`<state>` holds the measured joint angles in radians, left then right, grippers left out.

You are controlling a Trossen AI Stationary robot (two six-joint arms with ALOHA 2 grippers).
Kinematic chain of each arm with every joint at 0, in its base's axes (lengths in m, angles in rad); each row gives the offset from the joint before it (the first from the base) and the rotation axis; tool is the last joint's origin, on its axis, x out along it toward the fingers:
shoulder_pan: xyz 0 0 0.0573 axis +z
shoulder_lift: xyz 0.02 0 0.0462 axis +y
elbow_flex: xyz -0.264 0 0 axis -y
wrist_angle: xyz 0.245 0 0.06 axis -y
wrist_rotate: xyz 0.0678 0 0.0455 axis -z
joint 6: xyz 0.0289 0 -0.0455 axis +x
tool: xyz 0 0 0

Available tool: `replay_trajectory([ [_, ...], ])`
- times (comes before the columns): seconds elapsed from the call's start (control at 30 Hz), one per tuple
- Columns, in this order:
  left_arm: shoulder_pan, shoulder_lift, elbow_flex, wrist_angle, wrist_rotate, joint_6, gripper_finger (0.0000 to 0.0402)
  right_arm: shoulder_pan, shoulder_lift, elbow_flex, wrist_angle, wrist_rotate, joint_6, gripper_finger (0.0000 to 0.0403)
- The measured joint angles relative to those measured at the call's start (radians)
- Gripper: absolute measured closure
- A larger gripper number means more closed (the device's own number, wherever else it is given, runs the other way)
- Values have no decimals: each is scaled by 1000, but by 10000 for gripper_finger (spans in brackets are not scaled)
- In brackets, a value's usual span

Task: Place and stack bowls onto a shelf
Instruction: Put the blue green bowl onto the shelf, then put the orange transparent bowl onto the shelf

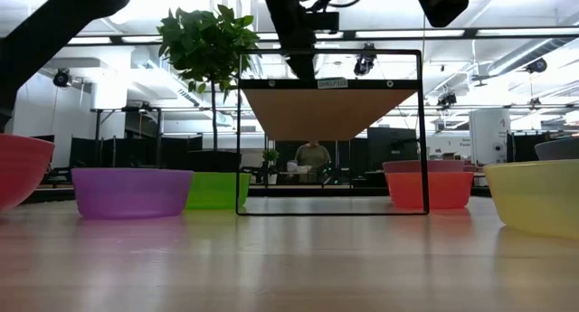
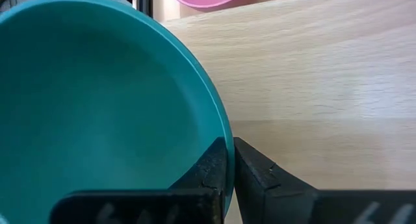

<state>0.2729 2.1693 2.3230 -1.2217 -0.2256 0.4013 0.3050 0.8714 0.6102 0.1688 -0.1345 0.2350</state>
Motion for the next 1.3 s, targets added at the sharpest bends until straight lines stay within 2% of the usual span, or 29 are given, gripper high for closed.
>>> replay_trajectory([
  [0.33,2,0,0,2,-2,1,350,0,0,0,0,0,-1,216],
  [0.43,3,0,0,1,-16,12,327,0,0,0,0,0,-1,216],
  [0.57,3,-11,0,-18,-102,48,289,0,0,0,0,0,0,216],
  [0.83,3,-79,23,-56,-94,40,223,0,0,0,-3,3,-1,216],
  [1.03,3,-153,23,-123,32,-111,219,0,1,0,-2,32,47,216],
  [1.2,-13,-220,21,-177,193,-210,228,0,3,0,-38,94,158,216],
  [1.3,-44,-273,18,-174,209,-238,231,0,9,-1,-81,93,246,216],
])
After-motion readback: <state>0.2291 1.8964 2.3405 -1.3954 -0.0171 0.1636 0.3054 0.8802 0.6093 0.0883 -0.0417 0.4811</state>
